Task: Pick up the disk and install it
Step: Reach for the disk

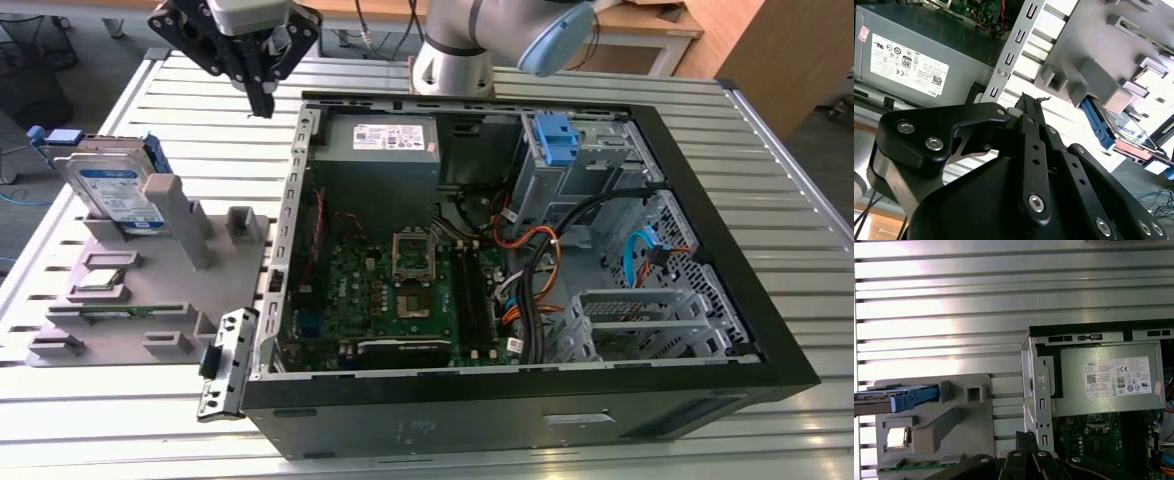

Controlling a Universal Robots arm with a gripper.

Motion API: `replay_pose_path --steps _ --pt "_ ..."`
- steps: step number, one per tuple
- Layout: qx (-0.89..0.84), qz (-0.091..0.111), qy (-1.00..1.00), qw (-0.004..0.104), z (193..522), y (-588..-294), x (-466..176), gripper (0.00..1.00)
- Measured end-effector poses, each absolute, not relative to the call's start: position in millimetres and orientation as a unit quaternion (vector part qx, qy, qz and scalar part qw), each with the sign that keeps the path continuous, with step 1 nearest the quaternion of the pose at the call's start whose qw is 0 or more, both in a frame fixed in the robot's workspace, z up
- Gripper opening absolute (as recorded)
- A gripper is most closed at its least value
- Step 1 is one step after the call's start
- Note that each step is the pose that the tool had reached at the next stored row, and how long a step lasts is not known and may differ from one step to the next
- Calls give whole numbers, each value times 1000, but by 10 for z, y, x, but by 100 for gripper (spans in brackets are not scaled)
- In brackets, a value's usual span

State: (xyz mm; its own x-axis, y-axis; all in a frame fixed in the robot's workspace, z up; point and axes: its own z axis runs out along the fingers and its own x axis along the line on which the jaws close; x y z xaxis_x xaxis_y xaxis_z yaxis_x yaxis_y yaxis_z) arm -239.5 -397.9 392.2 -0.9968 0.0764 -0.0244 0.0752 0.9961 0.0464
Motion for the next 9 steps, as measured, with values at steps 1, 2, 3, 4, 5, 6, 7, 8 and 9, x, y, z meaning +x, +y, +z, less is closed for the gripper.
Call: replay_pose_path --steps 1,2,3,4,5,6,7,8,9 --pt "38 23 999 13 3922 -3979 -2399 11" --pt "38 23 999 13 3922 -3979 -2403 11" --pt "38 23 999 13 3922 -3979 -2405 11" --pt "38 23 999 13 3922 -3979 -2409 11" --pt "38 23 999 13 3922 -3979 -2412 11" --pt "38 23 999 13 3922 -3979 -2416 11" --pt "38 23 999 13 3922 -3979 -2419 11" --pt "38 23 999 13 3922 -3979 -2423 11" --pt "38 23 999 13 3922 -3979 -2427 11"
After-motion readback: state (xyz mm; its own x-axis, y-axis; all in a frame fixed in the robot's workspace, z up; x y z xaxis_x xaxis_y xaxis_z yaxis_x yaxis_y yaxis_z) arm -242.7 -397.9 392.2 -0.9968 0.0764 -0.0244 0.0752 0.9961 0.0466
